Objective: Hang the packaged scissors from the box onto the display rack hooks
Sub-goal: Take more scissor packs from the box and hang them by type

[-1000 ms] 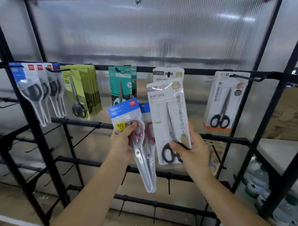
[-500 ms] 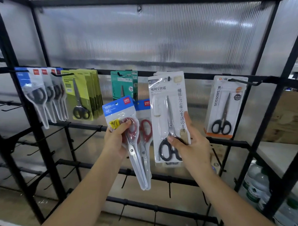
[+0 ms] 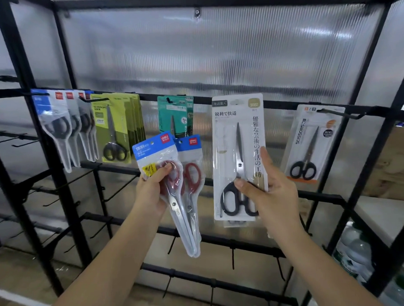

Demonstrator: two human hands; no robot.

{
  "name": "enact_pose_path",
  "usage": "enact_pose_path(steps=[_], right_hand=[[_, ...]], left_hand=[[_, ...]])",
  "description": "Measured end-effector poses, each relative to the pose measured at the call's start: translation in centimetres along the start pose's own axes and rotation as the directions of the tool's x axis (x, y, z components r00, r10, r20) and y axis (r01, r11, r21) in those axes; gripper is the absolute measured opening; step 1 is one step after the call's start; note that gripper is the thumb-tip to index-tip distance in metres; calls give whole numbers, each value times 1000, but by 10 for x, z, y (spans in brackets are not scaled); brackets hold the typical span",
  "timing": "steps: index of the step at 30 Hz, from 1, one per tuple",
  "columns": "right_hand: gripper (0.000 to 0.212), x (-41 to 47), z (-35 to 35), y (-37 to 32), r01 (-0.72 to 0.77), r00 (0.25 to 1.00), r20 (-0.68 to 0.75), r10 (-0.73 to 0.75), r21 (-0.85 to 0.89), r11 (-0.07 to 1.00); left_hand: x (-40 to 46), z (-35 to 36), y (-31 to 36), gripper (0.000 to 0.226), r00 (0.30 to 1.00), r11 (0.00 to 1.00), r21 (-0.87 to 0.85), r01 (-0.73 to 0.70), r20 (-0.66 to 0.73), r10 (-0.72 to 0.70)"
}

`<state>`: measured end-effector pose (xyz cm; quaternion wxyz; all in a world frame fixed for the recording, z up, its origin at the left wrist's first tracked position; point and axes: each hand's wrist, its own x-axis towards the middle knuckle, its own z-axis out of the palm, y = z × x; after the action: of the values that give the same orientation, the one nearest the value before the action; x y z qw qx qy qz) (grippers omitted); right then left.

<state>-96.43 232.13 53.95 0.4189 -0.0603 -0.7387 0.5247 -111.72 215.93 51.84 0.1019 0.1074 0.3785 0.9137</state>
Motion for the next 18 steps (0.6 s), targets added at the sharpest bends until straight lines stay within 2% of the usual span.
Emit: enact_pose_path(steps=[8, 14, 18], right_hand=[[85, 3, -6, -31, -18, 997, 71, 26, -118, 993], [83, -2, -6, -23, -31, 997, 67, 40, -134, 990], [81, 9, -3, -14, -29, 997, 61, 38, -148, 989]], left_hand=[[3, -1, -4, 29, 1000, 1000, -15, 25, 3, -25], [4, 0, -6, 23, 998, 999, -24, 38, -49, -39], [2, -1, -6, 27, 998, 999, -15, 38, -52, -39]])
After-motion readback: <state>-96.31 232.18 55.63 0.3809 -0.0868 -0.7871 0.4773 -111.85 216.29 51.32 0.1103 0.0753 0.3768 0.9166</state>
